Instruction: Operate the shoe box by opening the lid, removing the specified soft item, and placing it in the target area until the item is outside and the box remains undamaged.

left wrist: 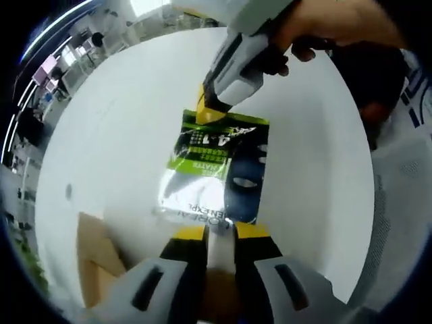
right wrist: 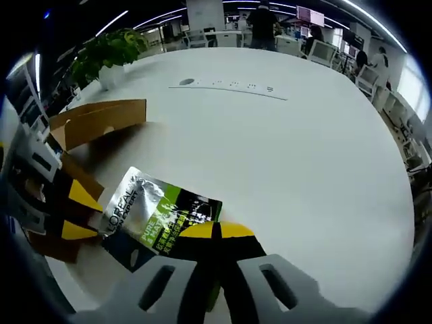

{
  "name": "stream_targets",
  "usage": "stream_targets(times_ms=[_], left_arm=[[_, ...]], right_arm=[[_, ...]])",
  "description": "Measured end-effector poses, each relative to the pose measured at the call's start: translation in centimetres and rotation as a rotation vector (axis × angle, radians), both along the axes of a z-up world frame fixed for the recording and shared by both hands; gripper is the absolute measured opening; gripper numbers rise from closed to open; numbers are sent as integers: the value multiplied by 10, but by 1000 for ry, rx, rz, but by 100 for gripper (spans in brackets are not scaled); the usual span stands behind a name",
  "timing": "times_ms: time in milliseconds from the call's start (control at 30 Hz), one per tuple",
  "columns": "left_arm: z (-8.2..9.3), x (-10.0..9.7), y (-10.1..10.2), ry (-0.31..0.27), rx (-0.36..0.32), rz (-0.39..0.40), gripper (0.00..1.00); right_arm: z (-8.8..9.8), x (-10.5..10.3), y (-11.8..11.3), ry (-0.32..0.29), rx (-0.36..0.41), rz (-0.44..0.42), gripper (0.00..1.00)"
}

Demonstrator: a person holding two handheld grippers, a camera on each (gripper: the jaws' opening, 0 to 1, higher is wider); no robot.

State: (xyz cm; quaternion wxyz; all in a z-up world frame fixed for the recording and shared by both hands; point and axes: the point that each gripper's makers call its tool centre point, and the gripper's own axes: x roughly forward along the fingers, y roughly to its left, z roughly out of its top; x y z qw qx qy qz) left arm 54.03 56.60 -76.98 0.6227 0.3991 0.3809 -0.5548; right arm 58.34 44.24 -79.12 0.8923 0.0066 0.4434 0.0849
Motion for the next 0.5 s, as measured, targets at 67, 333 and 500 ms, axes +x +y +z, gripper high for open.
stream_targets(times_ms=[67,333,500], left_arm=[[5,1,0,2,-20,13,12],[25,3,5,31,-98,74,15],[37,4,8,55,-156,110,15]], right_arm=[[0,1,0,0,5,-8,0],[1,3,-1,0,12,-54,0],[1,4,-4,-2,16,-67,0]])
